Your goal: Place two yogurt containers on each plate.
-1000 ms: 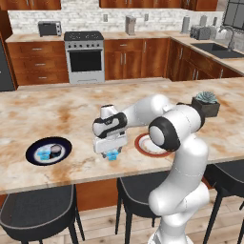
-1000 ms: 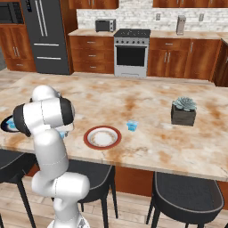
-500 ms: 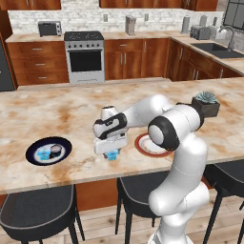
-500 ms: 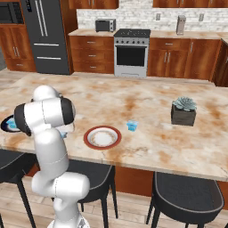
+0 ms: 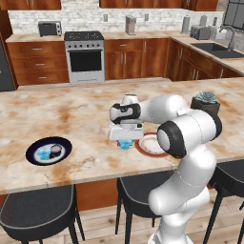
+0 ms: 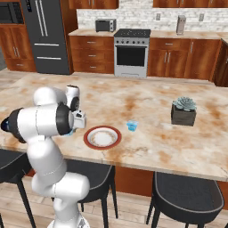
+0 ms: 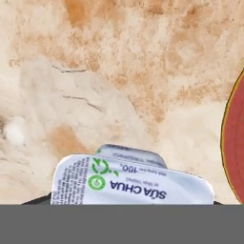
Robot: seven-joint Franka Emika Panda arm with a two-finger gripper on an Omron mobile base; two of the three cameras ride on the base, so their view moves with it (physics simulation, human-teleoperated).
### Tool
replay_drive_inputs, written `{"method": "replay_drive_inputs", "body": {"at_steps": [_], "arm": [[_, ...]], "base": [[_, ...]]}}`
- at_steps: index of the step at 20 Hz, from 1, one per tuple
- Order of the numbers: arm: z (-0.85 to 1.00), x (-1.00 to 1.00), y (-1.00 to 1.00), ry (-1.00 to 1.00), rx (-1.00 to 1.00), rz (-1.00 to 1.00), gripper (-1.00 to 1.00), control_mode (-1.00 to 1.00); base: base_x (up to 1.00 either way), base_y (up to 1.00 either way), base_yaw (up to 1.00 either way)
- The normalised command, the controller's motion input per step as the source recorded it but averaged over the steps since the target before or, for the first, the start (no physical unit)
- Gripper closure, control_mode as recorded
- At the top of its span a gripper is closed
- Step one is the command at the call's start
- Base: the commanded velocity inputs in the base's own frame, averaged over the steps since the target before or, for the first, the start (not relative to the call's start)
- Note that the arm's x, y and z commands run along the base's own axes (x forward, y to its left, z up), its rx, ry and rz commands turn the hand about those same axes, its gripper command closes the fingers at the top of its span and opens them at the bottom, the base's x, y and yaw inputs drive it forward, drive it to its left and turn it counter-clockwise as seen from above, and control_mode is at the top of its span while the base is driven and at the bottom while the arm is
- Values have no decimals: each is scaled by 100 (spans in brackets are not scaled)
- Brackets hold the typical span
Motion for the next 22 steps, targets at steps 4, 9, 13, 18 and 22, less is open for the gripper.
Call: {"method": "replay_drive_inputs", "body": {"at_steps": [4, 9, 13, 18, 22], "arm": [[22, 2, -61, 3, 2, -30, 100, -100], [1, 6, -65, 7, 0, -24, 100, -100], [0, 13, -65, 9, 0, -19, 100, -100], [-1, 21, -66, 11, 0, -17, 100, -100], [-8, 18, -66, 3, 0, -16, 100, -100]], "base": [[0, 0, 0], [0, 0, 0], [0, 0, 0], [0, 0, 0], [0, 0, 0]]}}
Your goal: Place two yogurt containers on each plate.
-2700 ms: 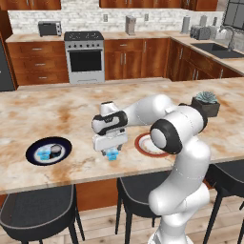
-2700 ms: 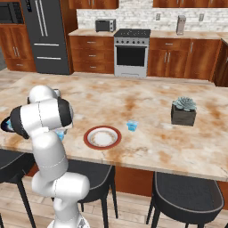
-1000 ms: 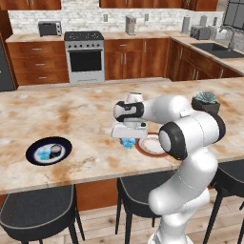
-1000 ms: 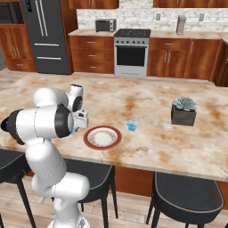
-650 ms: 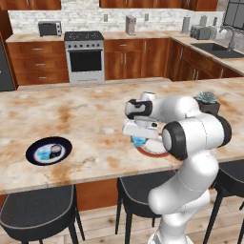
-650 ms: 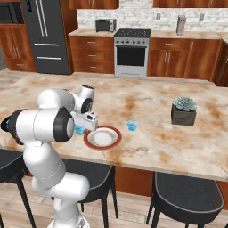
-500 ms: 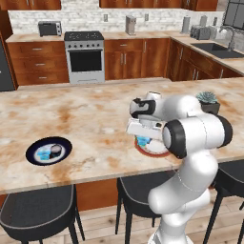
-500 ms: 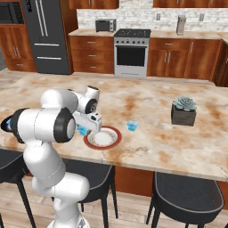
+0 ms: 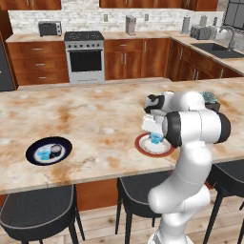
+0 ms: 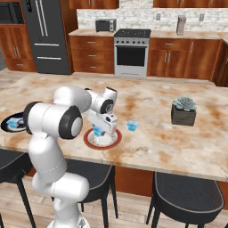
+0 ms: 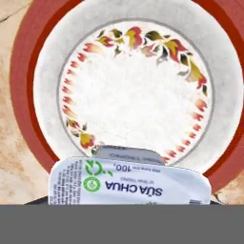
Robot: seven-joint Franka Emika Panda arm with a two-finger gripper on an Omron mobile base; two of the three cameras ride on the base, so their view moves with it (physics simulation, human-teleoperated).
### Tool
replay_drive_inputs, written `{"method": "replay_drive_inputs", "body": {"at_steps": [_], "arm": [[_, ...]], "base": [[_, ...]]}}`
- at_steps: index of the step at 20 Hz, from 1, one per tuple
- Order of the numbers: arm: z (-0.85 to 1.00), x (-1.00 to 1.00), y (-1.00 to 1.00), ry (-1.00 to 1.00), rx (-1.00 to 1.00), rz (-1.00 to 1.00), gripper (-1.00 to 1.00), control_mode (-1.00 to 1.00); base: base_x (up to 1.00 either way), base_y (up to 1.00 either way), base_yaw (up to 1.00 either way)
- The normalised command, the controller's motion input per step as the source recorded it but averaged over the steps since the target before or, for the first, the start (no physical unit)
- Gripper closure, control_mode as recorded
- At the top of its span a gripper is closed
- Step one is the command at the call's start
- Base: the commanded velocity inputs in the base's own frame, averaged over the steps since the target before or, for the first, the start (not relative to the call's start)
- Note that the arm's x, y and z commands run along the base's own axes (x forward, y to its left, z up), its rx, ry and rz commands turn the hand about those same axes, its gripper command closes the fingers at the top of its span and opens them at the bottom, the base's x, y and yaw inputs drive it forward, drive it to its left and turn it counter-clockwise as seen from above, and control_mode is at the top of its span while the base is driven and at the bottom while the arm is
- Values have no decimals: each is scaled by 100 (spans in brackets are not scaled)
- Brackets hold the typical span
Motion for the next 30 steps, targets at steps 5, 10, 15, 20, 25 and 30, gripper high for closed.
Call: {"method": "replay_drive_inputs", "body": {"at_steps": [5, 10, 15, 20, 25, 30], "arm": [[-27, 9, -49, 2, 0, -12, 100, -100], [-38, 16, -7, 1, 0, -7, 100, -100], [-16, 17, -2, 0, 0, -8, -100, -100], [-11, 7, -4, 2, 0, -4, -100, -100], [0, 2, 0, 1, 0, -1, -100, -100], [22, 0, 1, 0, 0, 0, -100, -100]], "base": [[0, 0, 0], [0, 0, 0], [0, 0, 0], [0, 0, 0], [0, 0, 0], [0, 0, 0]]}}
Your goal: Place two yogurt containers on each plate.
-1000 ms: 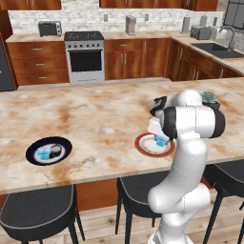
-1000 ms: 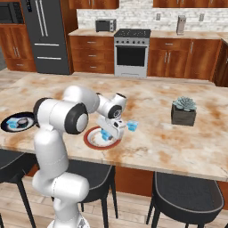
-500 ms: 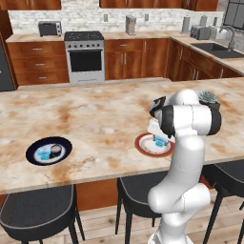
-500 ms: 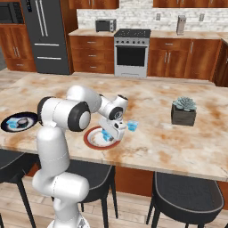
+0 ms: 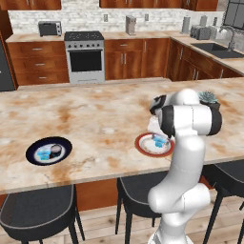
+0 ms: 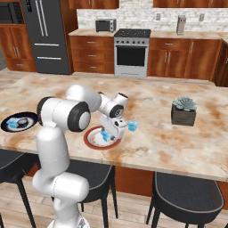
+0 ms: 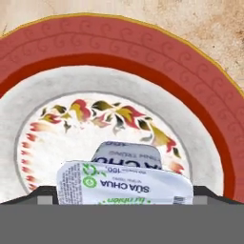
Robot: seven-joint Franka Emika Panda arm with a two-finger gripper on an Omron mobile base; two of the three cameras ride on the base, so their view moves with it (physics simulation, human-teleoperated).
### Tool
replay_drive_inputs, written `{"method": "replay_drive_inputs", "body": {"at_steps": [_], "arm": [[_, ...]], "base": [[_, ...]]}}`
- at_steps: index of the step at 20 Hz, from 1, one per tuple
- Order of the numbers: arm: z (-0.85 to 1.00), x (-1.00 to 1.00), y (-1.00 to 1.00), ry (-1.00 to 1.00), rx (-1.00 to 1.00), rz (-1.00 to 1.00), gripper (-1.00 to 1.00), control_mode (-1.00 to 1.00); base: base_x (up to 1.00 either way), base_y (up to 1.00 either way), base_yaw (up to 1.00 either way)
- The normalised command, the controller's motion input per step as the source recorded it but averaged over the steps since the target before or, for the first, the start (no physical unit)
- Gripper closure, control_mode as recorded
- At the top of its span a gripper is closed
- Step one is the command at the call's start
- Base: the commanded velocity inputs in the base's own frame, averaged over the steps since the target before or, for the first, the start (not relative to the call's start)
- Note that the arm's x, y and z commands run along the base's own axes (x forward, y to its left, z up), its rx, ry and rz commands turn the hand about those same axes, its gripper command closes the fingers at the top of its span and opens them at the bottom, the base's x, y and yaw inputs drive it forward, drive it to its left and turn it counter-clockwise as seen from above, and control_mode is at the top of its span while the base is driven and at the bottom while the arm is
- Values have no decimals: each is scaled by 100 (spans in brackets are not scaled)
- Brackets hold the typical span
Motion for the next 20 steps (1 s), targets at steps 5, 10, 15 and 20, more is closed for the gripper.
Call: {"method": "replay_drive_inputs", "body": {"at_steps": [5, 10, 15, 20], "arm": [[35, 2, 0, 0, 0, 0, -100, -100], [35, 0, -15, -6, -1, 0, -100, -100], [26, 3, -36, -26, -7, 0, -100, -100], [4, 11, -42, -37, -14, 4, -100, -100]], "base": [[0, 0, 0], [0, 0, 0], [0, 0, 0], [0, 0, 0]]}}
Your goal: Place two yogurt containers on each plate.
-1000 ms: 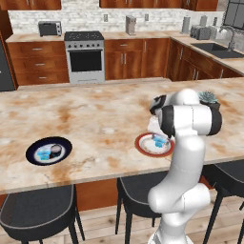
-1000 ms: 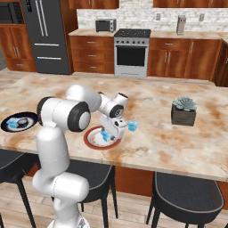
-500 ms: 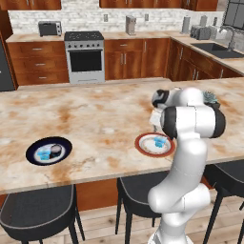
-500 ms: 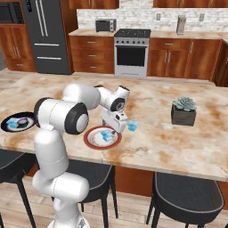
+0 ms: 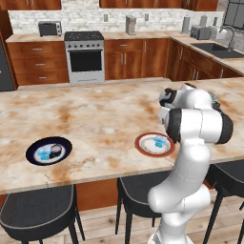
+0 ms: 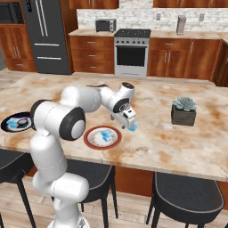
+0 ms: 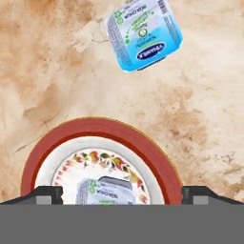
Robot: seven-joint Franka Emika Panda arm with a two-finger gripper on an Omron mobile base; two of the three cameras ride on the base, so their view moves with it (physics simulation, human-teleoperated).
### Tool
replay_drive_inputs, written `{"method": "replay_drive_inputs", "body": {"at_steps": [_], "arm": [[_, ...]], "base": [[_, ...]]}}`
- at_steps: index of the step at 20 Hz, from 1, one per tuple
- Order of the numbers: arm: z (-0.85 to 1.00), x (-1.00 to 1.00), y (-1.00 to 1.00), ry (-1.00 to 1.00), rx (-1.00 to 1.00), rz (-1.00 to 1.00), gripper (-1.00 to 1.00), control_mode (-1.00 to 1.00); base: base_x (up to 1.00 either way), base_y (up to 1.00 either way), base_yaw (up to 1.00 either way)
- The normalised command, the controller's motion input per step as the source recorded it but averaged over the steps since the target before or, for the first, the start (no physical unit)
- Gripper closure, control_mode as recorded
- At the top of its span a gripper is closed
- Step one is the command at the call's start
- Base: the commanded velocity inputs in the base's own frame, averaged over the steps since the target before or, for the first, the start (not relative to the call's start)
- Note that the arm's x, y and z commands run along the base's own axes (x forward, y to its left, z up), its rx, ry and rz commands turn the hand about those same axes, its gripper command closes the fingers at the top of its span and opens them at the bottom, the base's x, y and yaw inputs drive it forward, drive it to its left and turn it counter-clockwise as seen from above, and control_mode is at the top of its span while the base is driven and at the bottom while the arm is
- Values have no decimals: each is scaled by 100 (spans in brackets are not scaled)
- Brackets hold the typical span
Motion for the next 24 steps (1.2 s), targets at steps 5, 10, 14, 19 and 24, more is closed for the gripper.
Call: {"method": "replay_drive_inputs", "body": {"at_steps": [5, 10, 14, 19, 24], "arm": [[10, 11, -40, -13, -19, 4, -100, -100], [0, 29, -31, 0, -5, 13, -100, -100], [0, 37, -32, 0, 5, 15, -100, -100], [0, 39, -23, 3, 1, 3, -100, -100], [-11, 47, -1, 12, 0, 0, -100, -100]], "base": [[0, 0, 0], [0, 0, 0], [0, 0, 0], [0, 0, 0], [0, 0, 0]]}}
